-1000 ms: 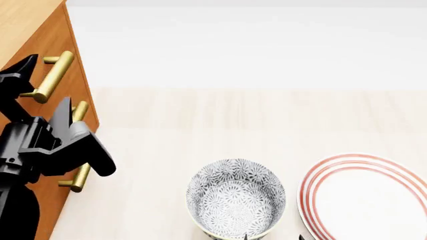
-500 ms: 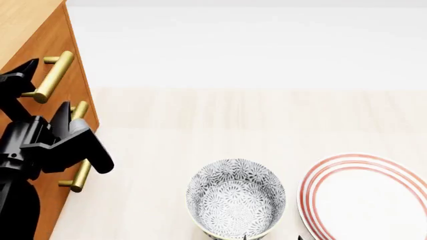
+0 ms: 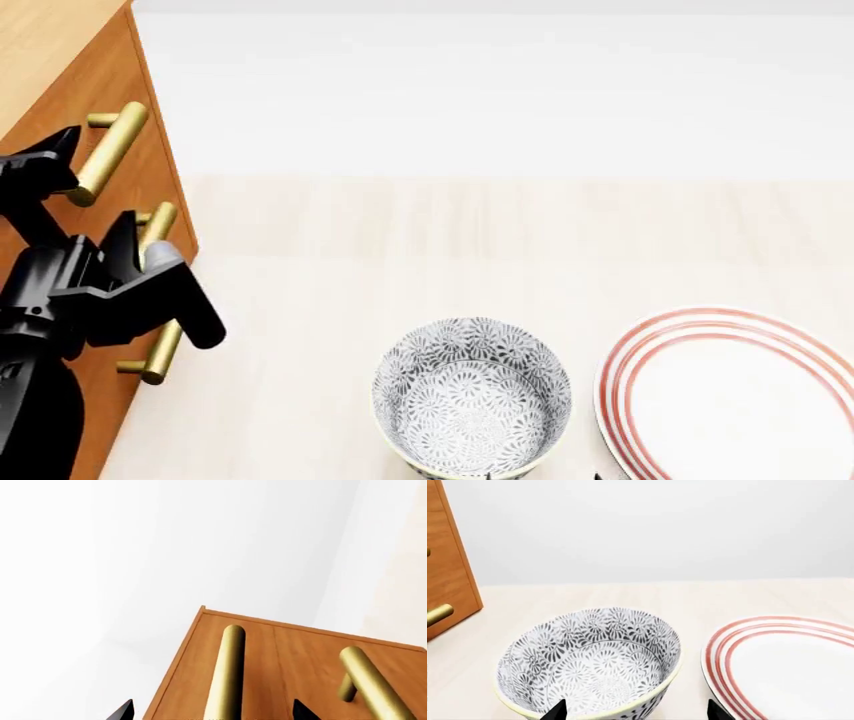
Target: Open the top drawer of the cabinet.
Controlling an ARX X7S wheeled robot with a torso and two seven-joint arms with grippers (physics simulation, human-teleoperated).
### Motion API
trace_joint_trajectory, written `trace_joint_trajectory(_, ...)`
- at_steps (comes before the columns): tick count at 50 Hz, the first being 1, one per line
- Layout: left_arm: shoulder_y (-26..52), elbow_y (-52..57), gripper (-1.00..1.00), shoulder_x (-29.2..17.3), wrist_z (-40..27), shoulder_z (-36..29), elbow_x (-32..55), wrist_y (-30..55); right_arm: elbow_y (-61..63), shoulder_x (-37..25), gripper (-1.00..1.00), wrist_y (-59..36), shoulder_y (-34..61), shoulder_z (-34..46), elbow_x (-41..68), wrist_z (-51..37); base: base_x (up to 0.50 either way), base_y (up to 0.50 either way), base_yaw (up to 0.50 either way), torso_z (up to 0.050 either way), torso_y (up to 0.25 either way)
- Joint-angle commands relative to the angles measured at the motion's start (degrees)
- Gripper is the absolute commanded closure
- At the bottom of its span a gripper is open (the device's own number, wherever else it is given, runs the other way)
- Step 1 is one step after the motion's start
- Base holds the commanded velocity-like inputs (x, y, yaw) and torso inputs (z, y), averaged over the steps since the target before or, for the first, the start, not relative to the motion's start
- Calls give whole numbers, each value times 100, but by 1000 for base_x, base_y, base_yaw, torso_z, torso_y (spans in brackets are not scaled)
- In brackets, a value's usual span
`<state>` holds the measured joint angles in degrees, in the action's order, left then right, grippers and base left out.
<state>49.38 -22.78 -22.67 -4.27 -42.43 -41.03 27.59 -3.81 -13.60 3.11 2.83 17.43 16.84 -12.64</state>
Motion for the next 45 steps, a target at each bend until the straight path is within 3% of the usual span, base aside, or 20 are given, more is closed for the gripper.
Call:
trace_joint_trajectory(1, -58, 163, -100, 93, 13, 47, -116, 248, 17, 73, -100, -16, -3, -84, -31, 89, 0, 0, 0, 0, 0)
trace_joint_trajectory(18, -4, -26, -100, 102, -135, 31, -216, 346, 4, 56, -100, -37, 41, -76, 43, 57, 0, 0, 0, 0, 0)
trace_joint_trajectory(19, -2, -31, 100, 108, -135, 41, -207, 355, 5, 54, -100, -35, 41, -74, 43, 54, 0, 0, 0, 0, 0)
trace_joint_trajectory(45, -2, 45, 100, 237, -57, -157, -271, 290, -34, 15, -100, 17, 29, 14, 80, 63, 0, 0, 0, 0, 0)
